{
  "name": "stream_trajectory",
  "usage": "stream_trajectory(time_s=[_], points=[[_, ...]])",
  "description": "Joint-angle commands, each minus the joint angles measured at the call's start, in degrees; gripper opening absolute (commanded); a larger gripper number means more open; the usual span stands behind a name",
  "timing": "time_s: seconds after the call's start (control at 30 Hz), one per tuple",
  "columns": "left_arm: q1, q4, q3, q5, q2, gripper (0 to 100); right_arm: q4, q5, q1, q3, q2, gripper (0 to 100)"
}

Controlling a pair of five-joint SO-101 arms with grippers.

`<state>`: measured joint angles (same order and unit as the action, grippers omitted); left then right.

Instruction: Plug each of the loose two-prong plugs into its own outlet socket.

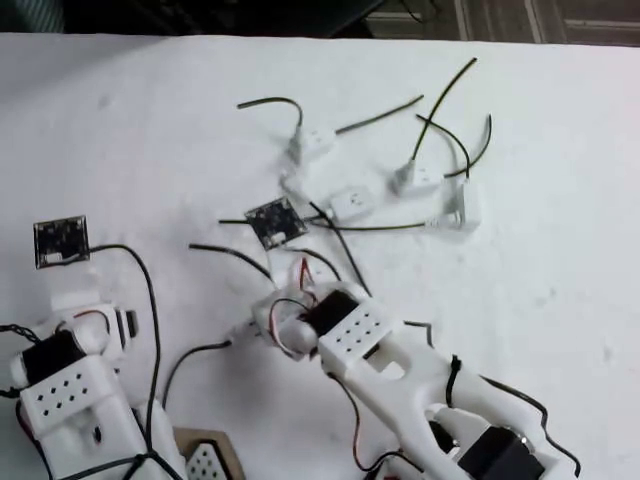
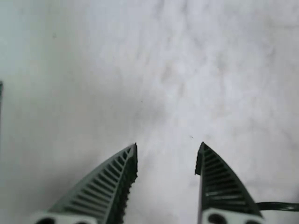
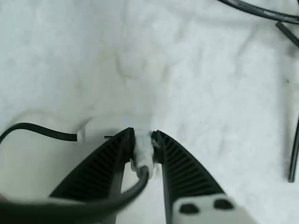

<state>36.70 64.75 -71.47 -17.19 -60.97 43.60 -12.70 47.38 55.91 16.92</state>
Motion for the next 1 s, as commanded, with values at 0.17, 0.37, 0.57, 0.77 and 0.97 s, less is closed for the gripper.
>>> stream_trajectory(time_s=[0.17, 0.37, 0.57, 0.77, 0.97], points=[[0.40, -0.62, 0.09, -0.35, -1.01, 21, 8.40, 0.79, 3.91, -2.73, -10.15, 1.8], [0.40, -0.62, 0.09, -0.35, -1.01, 21, 10.33, 0.88, 4.09, -6.07, -13.85, 1.8], [0.40, -0.62, 0.09, -0.35, -1.01, 21, 10.33, 0.97, 4.09, -6.07, -11.30, 1.8], [0.40, -0.97, -0.44, -0.35, -1.01, 22, 11.47, 0.97, 4.00, -6.15, -6.73, 6.7], [0.40, -1.85, -0.97, -0.44, -1.01, 22, 16.57, 0.97, 4.18, -6.24, 0.04, 22.9]])
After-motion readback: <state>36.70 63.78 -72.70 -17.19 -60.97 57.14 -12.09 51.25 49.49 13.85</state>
